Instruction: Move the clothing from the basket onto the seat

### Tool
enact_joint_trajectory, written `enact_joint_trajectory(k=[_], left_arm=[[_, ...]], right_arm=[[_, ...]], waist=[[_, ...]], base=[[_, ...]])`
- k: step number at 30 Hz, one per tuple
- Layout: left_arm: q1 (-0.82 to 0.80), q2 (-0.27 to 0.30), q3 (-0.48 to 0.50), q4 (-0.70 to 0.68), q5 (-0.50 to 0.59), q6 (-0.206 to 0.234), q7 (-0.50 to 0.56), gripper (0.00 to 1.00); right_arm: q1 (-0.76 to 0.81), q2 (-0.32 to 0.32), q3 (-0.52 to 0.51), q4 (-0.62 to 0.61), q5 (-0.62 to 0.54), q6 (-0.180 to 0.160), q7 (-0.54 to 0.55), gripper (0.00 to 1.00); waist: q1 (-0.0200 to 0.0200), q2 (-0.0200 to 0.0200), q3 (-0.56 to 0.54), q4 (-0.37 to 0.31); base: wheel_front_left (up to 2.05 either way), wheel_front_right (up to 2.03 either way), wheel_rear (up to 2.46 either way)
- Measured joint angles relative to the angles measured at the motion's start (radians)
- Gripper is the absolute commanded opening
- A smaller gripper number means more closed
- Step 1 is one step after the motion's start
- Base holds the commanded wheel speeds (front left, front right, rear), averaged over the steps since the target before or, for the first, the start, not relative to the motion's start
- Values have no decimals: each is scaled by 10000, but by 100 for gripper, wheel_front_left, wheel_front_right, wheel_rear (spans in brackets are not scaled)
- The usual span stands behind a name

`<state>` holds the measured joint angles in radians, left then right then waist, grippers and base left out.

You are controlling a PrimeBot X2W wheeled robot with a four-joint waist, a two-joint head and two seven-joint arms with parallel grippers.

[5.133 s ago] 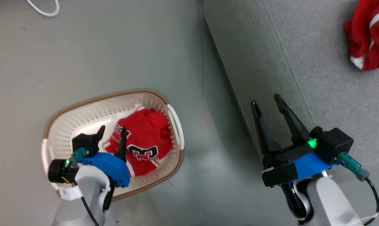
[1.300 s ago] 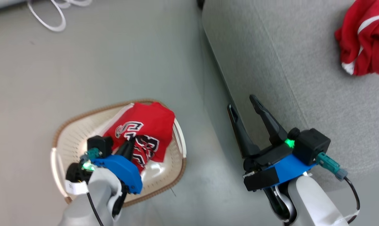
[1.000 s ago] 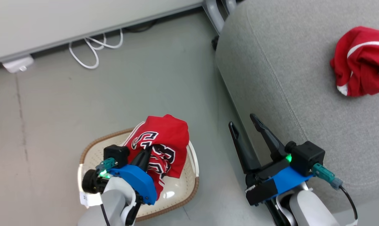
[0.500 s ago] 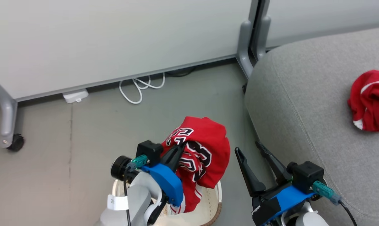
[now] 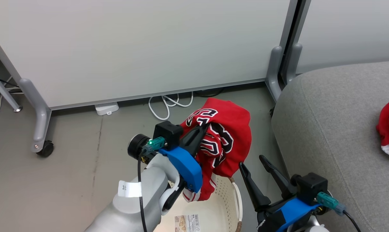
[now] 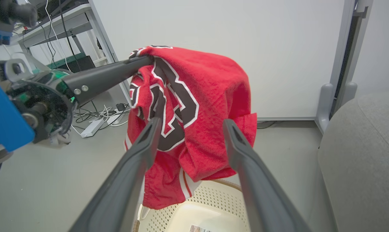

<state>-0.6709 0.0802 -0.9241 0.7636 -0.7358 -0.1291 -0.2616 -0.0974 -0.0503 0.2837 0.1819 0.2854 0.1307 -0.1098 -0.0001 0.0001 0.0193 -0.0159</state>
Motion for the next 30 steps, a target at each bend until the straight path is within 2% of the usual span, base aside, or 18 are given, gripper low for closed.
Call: enact_joint_trajectory(k=[13,30], left_arm=[[-1130,-127,-855,54,-1014,0,125,0],[-1319,-196,-1302,261,-1523,0,44,0]], right_arm=[[97,2,-128,155,-15,0,58,100],[113,2,-190,176,-33,0,67,100]], waist=[[1,0,-268,189],[2,0,-184,146]], base=[[0,0,0],[0,0,0]])
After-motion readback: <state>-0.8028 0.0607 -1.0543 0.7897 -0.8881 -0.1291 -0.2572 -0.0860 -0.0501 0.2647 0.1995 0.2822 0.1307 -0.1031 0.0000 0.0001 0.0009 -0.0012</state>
